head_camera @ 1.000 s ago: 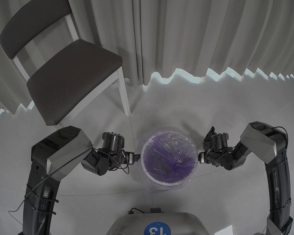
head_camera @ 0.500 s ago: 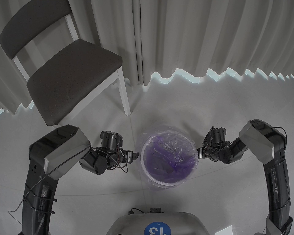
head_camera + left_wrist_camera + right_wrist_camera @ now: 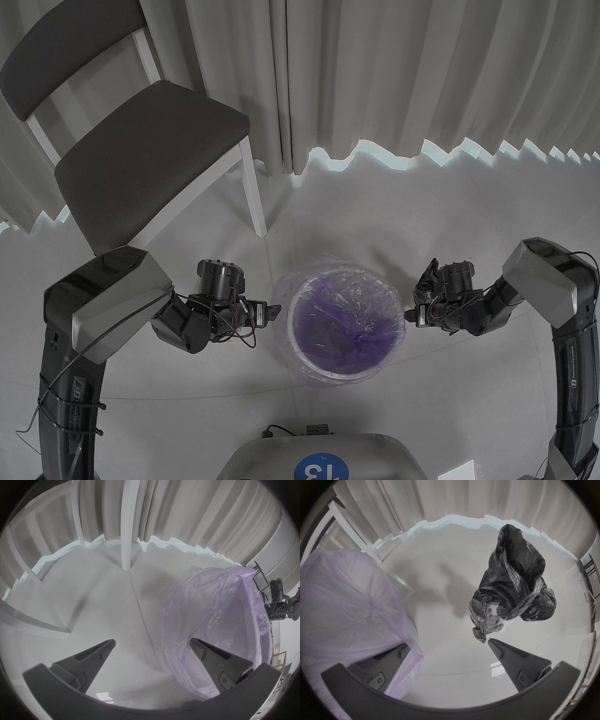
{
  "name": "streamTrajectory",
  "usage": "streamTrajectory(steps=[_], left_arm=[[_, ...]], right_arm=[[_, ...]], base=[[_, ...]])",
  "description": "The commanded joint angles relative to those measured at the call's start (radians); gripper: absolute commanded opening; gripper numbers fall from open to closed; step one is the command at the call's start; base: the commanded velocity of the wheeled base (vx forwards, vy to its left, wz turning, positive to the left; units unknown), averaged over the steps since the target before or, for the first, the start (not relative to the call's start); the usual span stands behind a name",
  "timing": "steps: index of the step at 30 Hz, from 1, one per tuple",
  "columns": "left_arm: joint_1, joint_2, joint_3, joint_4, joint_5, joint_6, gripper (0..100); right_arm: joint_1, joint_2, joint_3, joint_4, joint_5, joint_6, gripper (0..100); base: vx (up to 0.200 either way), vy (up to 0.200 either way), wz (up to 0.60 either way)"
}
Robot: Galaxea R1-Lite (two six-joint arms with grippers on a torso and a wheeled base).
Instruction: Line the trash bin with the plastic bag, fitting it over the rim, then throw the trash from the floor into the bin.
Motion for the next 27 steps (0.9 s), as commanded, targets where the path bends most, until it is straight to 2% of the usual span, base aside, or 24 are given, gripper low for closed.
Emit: streamTrajectory(steps=[1, 5, 15, 21, 27], left_arm=[[-0.003, -0.052, 0.026, -0.002, -0.002, 0.000, 100], [-0.012, -0.087, 0.055, -0.004, 0.000, 0.002, 100], [-0.029, -0.134, 0.043, -0.002, 0.000, 0.000, 100], [-0.041, -0.078, -0.065, 0.018, 0.049, 0.002, 100], [-0.040, -0.033, -0.104, 0.028, 0.051, 0.005, 100]], right_arm=[[-0.026, -0.095, 0.076, -0.015, 0.021, 0.017, 100], [-0.035, -0.158, 0.140, -0.048, 0.095, 0.057, 100], [-0.069, -0.276, 0.237, -0.069, 0.104, 0.075, 100], [-0.067, -0.385, 0.321, -0.088, 0.101, 0.075, 100], [-0.084, -0.506, 0.408, -0.089, 0.100, 0.069, 100]], base=[[0.000, 0.000, 0.00], [0.000, 0.000, 0.00], [0.000, 0.000, 0.00], [0.000, 0.000, 0.00], [0.000, 0.000, 0.00]])
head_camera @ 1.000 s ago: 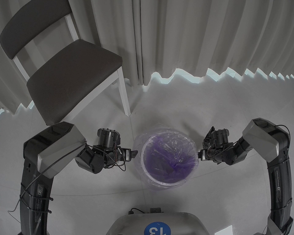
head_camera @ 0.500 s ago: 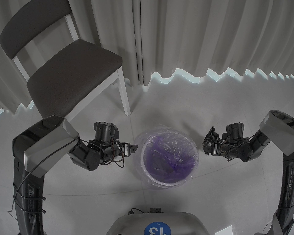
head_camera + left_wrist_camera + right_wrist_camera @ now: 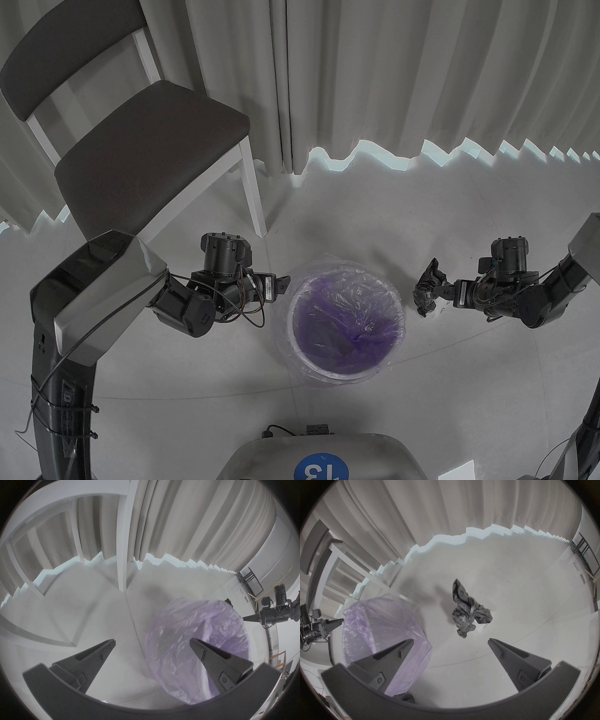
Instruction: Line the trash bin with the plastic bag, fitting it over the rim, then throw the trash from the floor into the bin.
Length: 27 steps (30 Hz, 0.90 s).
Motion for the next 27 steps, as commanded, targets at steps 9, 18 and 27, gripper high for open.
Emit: streamTrajectory(steps=[9, 18, 27], left_arm=[[0.006, 0.122, -0.087, 0.005, -0.005, 0.005, 100], [0.033, 0.225, -0.156, 0.005, -0.005, 0.007, 100], [0.029, 0.246, -0.164, 0.006, -0.019, 0.007, 100]], right_arm=[[-0.084, -0.299, 0.163, 0.000, 0.007, -0.001, 100], [-0.106, -0.462, 0.325, -0.001, 0.007, 0.003, 100], [-0.117, -0.548, 0.373, 0.000, 0.006, 0.003, 100]], base=[[0.000, 0.000, 0.00], [0.000, 0.000, 0.00], [0.000, 0.000, 0.00]])
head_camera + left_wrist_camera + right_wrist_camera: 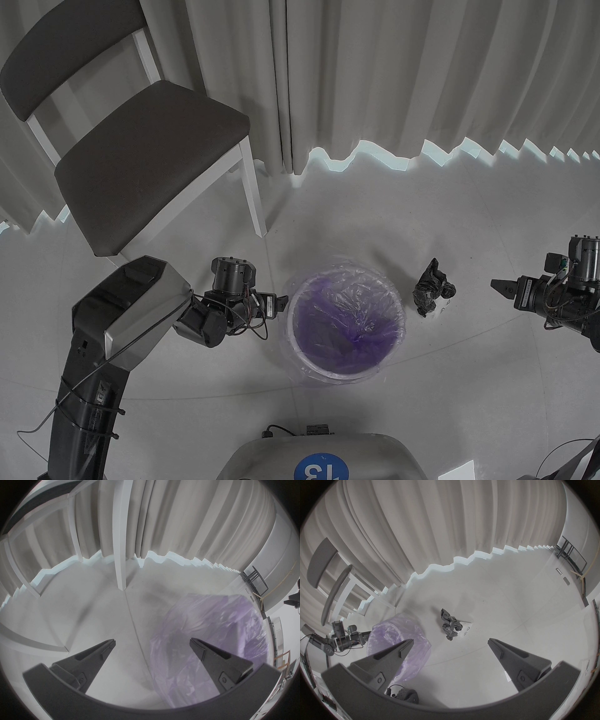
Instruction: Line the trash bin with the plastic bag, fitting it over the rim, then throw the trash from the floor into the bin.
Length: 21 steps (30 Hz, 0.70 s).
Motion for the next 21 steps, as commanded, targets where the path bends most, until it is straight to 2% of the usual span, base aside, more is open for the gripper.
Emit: streamTrajectory(steps=[1, 11, 15, 21], left_arm=[[-0.003, 0.037, -0.007, -0.001, -0.003, 0.000, 100], [-0.005, 0.064, -0.015, -0.004, -0.004, 0.000, 100], [0.001, 0.007, 0.002, -0.002, -0.006, -0.003, 100], [0.017, -0.102, 0.103, -0.017, -0.012, -0.011, 100]], right_arm=[[-0.004, -0.066, 0.024, 0.000, 0.000, -0.001, 100], [0.002, -0.083, 0.067, -0.002, -0.011, 0.000, 100], [0.002, -0.083, 0.068, -0.002, -0.011, 0.000, 100], [0.014, -0.078, 0.088, -0.002, -0.009, 0.002, 100]], base=[[0.000, 0.000, 0.00], [0.000, 0.000, 0.00], [0.000, 0.000, 0.00], [0.000, 0.000, 0.00]])
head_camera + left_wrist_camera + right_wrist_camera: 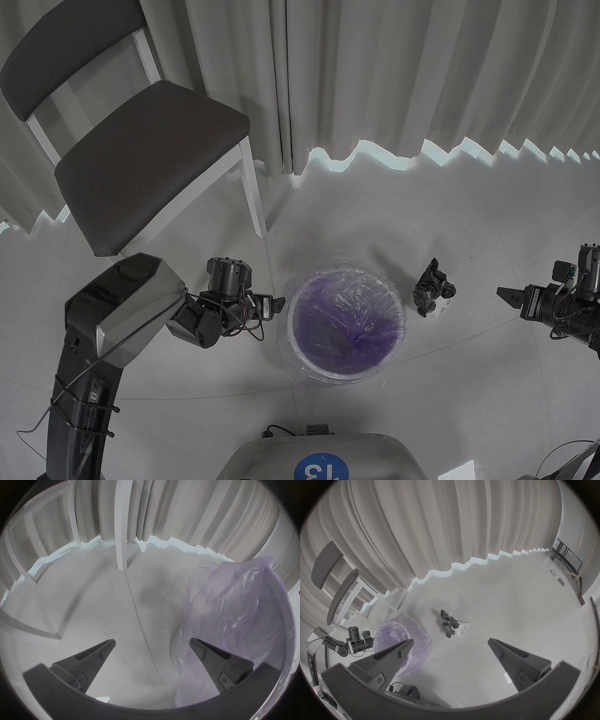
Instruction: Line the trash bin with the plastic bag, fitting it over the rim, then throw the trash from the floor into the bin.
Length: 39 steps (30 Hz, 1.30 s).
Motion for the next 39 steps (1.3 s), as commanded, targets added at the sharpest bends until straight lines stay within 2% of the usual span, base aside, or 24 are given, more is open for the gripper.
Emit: streamTrajectory(steps=[1, 15, 17, 18, 22, 31, 39], left_arm=[[0.011, -0.096, 0.080, -0.011, -0.001, -0.005, 100], [0.040, -0.239, 0.291, -0.146, -0.001, -0.006, 100], [0.042, -0.254, 0.300, -0.149, -0.001, -0.006, 100], [0.042, -0.288, 0.320, -0.149, -0.001, -0.006, 100], [0.042, -0.375, 0.396, -0.152, -0.001, -0.005, 100], [0.028, -0.622, 0.598, -0.150, 0.006, 0.004, 100], [-0.004, -0.800, 0.688, -0.131, 0.023, 0.007, 100]], right_arm=[[0.010, 0.009, 0.015, 0.000, 0.002, 0.000, 100], [0.044, 0.009, 0.012, 0.000, -0.016, -0.011, 100], [0.051, 0.007, 0.013, 0.000, -0.033, -0.013, 100], [0.074, 0.006, 0.015, 0.000, -0.079, -0.019, 100], [0.125, -0.003, 0.029, 0.000, -0.159, -0.040, 100], [0.197, -0.125, 0.067, 0.001, -0.263, -0.117, 100], [0.202, -0.275, 0.107, 0.017, -0.277, -0.174, 100]], base=[[0.000, 0.000, 0.00], [0.000, 0.000, 0.00], [0.000, 0.000, 0.00], [0.000, 0.000, 0.00], [0.000, 0.000, 0.00], [0.000, 0.000, 0.00], [0.000, 0.000, 0.00]])
